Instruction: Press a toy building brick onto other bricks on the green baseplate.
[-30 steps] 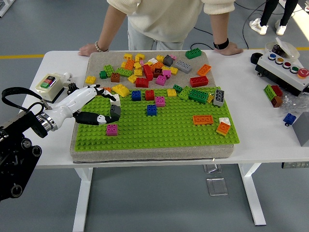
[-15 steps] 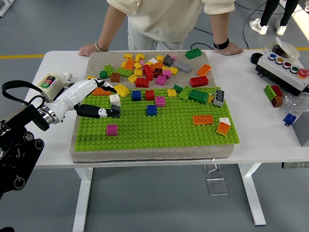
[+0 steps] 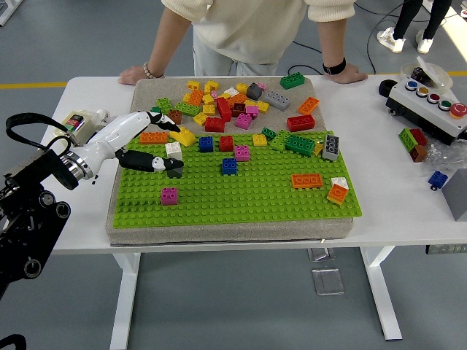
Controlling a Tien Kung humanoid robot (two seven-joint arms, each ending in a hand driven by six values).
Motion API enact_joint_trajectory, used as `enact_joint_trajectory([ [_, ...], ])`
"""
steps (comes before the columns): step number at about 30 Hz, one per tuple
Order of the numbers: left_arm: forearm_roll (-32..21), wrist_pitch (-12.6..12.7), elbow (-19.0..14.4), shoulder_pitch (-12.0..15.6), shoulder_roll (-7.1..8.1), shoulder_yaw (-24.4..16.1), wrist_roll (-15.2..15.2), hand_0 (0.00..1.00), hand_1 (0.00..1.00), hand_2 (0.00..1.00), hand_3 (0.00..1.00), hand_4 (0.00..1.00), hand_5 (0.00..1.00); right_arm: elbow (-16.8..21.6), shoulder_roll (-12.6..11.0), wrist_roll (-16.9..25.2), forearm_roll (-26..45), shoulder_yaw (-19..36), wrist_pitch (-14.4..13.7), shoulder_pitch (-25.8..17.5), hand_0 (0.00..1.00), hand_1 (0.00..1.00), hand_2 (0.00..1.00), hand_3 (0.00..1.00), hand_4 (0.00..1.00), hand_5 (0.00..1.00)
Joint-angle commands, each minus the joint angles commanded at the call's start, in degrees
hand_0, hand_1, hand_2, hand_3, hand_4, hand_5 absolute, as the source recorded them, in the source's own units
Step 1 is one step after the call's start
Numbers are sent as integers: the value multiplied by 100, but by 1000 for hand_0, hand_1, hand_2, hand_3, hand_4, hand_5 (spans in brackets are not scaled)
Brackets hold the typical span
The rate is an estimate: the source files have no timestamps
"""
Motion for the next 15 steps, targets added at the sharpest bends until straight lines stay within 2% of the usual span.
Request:
enact_joint_trajectory([
  [15,5,-8,46,-100,-109,68,22,863,715,708,645,998,477,0,-17,-12,23,54,-11,4,725,658,705,579,914,503],
])
